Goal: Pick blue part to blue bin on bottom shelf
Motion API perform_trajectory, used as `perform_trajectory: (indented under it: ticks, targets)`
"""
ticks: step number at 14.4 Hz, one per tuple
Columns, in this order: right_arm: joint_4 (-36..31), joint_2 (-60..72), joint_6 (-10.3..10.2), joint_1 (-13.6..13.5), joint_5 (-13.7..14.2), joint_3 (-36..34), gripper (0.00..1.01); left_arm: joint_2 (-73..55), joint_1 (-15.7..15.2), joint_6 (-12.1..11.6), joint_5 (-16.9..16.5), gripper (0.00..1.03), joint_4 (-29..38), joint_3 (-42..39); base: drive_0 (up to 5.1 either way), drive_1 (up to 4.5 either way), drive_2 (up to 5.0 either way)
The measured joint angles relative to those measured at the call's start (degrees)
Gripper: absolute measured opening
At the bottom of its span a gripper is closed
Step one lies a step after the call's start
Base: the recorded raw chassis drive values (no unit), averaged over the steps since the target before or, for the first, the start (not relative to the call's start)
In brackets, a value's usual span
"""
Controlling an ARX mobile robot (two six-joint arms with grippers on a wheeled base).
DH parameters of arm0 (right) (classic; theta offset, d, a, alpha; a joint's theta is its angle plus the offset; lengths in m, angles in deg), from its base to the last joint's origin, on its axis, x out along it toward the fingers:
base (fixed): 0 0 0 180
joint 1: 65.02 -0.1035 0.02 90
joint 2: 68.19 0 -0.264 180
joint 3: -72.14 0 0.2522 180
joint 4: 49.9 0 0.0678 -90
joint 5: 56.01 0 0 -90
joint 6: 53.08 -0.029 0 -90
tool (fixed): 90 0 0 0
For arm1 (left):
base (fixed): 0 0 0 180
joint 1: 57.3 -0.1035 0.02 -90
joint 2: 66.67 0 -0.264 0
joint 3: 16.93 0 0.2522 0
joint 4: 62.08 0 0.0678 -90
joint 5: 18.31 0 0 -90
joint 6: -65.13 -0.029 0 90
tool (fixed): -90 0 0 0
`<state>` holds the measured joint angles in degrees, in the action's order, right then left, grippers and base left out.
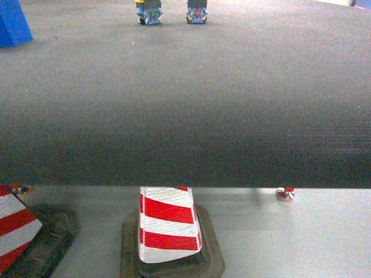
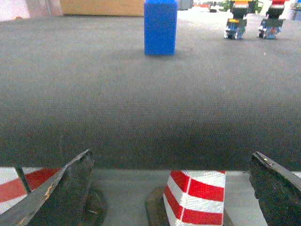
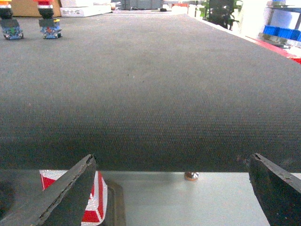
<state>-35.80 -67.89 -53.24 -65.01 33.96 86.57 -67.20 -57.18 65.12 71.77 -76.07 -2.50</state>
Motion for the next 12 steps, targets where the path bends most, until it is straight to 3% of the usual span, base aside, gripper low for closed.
perform_trajectory:
  ticks: [12]
  targets:
    - [-0.11, 0.00, 0.02, 0.00, 0.00, 0.00, 0.98, 0.00, 0.00, -0.02, -0.04, 0.98, 0.04, 0.00, 0.0, 0.00, 0.0]
